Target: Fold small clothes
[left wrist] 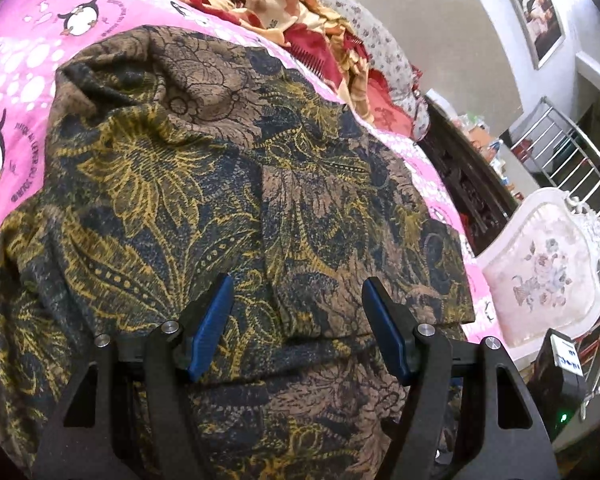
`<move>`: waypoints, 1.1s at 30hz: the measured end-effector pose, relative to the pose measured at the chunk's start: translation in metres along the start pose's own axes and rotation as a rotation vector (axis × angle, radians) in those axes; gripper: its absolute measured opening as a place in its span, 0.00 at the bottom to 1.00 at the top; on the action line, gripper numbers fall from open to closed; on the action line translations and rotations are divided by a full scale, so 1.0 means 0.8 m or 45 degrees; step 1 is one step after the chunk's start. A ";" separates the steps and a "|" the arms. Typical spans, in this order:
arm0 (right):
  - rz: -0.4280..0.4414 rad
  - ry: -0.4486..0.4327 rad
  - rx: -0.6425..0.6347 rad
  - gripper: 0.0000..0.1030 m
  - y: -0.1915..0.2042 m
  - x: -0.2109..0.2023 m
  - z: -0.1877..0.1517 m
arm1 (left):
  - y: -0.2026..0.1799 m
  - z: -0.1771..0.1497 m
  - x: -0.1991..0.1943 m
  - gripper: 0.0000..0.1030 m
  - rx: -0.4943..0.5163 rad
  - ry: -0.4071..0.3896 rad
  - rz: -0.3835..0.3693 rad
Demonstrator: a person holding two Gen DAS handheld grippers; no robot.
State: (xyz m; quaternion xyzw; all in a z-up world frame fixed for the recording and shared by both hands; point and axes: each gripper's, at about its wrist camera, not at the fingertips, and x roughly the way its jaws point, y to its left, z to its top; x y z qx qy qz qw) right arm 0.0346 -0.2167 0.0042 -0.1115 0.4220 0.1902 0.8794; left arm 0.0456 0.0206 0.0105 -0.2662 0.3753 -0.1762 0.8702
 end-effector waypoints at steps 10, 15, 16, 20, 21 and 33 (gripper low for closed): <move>0.013 0.006 0.021 0.91 -0.004 0.003 -0.002 | 0.001 -0.001 0.001 0.65 -0.004 -0.009 -0.031; 0.040 -0.009 0.043 0.92 -0.007 0.003 -0.004 | 0.006 -0.009 -0.008 0.65 -0.006 0.045 -0.162; 0.040 -0.013 0.043 0.92 -0.007 0.002 -0.004 | 0.003 -0.011 -0.006 0.65 -0.003 0.065 -0.189; 0.056 -0.015 0.050 0.92 -0.008 0.003 -0.005 | -0.012 -0.002 0.013 0.65 0.034 0.129 -0.227; 0.065 -0.014 0.056 0.92 -0.009 0.003 -0.004 | -0.014 0.002 0.019 0.65 0.026 0.135 -0.231; 0.070 -0.014 0.057 0.92 -0.010 0.003 -0.004 | -0.006 0.051 0.050 0.23 -0.170 0.131 -0.190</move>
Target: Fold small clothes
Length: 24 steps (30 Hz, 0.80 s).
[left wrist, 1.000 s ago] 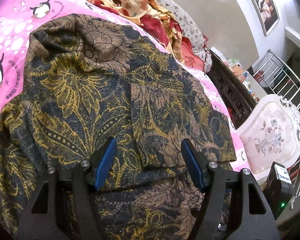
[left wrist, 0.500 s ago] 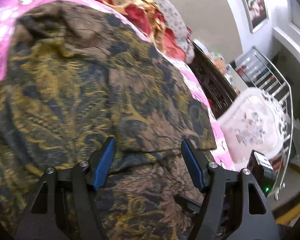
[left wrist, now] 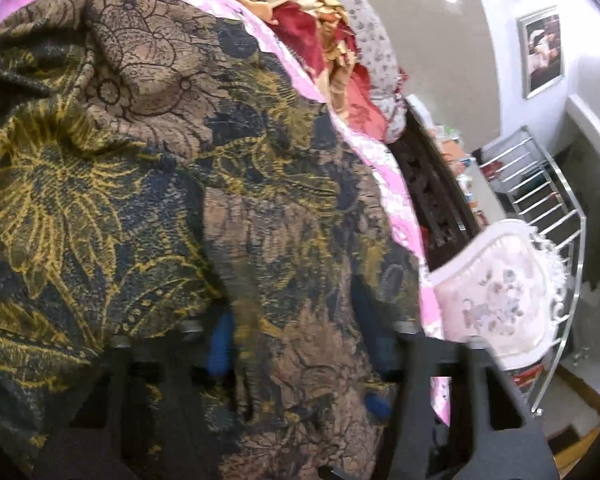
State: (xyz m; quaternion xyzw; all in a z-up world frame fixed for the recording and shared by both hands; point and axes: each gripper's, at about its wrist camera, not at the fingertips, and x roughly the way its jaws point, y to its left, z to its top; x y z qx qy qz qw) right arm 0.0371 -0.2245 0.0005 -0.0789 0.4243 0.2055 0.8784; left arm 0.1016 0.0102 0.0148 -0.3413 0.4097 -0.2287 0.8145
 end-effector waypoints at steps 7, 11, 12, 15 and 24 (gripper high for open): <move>0.000 0.002 0.000 0.92 0.000 0.000 0.000 | -0.018 -0.023 -0.038 0.03 0.141 -0.119 0.083; -0.002 0.003 -0.001 0.92 0.000 0.001 0.000 | -0.013 -0.010 -0.101 0.03 0.198 -0.264 0.117; -0.002 0.004 -0.001 0.92 0.000 0.001 0.000 | -0.004 -0.005 -0.114 0.02 0.201 -0.281 0.157; 0.001 0.004 0.002 0.92 0.000 0.002 0.000 | 0.023 0.009 -0.131 0.02 0.183 -0.282 0.267; 0.001 0.017 0.003 0.93 0.000 0.003 0.001 | 0.059 0.002 -0.104 0.06 0.168 -0.207 0.518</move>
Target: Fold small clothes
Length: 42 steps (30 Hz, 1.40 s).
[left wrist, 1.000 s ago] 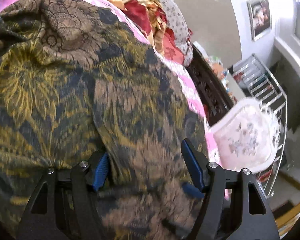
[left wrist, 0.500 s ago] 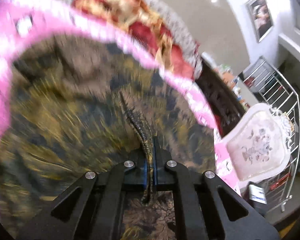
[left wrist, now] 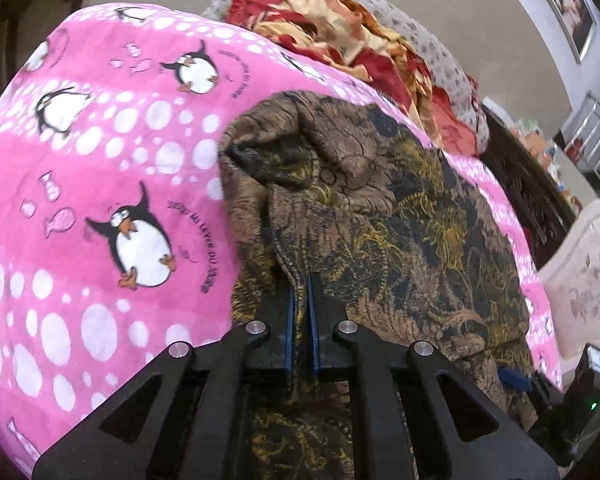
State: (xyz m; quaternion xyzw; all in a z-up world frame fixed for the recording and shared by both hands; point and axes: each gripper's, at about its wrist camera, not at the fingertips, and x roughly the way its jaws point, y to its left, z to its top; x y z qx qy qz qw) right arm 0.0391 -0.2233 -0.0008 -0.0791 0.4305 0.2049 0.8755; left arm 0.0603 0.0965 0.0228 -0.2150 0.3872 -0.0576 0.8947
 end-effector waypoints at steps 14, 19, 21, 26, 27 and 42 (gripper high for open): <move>0.009 0.026 0.019 0.70 0.004 -0.007 0.014 | -0.068 0.018 -0.015 0.67 0.128 -0.227 0.202; 0.007 -0.225 0.169 0.31 -0.052 -0.060 0.061 | -0.042 -0.002 0.040 0.62 0.170 -0.054 0.389; -0.072 -0.246 0.201 0.31 -0.087 -0.058 0.081 | -0.029 -0.001 0.035 0.61 0.109 -0.060 0.348; -0.071 0.011 0.341 0.26 -0.181 0.007 0.054 | -0.022 -0.003 0.036 0.61 0.099 -0.048 0.349; -0.026 0.010 0.353 0.26 -0.187 0.002 0.054 | -0.022 -0.004 0.035 0.61 0.103 -0.048 0.358; -0.105 -0.069 0.448 0.41 -0.203 0.067 0.142 | -0.027 0.000 0.045 0.62 0.093 -0.061 0.404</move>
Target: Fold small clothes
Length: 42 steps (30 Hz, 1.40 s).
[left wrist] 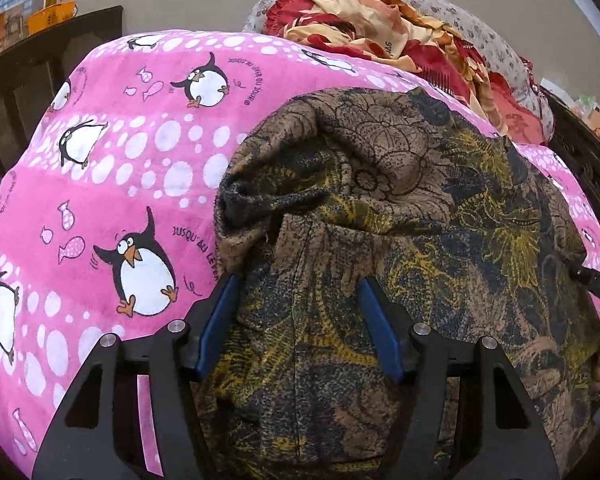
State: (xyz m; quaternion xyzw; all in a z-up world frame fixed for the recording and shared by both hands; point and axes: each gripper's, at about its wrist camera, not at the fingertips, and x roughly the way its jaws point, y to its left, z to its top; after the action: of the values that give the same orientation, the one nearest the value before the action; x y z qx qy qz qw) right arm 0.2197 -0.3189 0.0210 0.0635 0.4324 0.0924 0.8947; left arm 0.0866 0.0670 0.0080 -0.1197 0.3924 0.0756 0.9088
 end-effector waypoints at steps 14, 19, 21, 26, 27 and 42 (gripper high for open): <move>-0.080 0.062 0.006 0.43 0.016 -0.017 0.017 | 0.003 0.000 0.000 0.65 -0.011 0.009 -0.022; -0.011 -0.035 -0.081 0.44 0.052 -0.097 0.003 | 0.004 0.011 -0.027 0.65 0.002 0.004 0.064; 0.041 -0.062 -0.153 0.44 0.068 -0.121 -0.020 | 0.001 0.014 -0.061 0.65 -0.017 -0.105 0.069; -0.038 -0.076 -0.176 0.58 0.087 -0.101 -0.073 | -0.051 -0.004 -0.079 0.65 0.072 -0.078 -0.137; -0.045 -0.035 -0.144 0.58 0.086 -0.089 -0.081 | -0.062 -0.013 -0.068 0.65 0.115 -0.035 -0.124; 0.007 0.057 -0.296 0.76 0.085 -0.149 -0.131 | 0.022 -0.045 -0.152 0.66 0.270 0.052 -0.185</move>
State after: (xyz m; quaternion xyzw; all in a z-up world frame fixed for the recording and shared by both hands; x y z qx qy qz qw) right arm 0.0577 -0.2757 0.0601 -0.0417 0.4386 0.1458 0.8858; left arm -0.0258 0.0687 0.0704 -0.0526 0.4069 -0.0346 0.9113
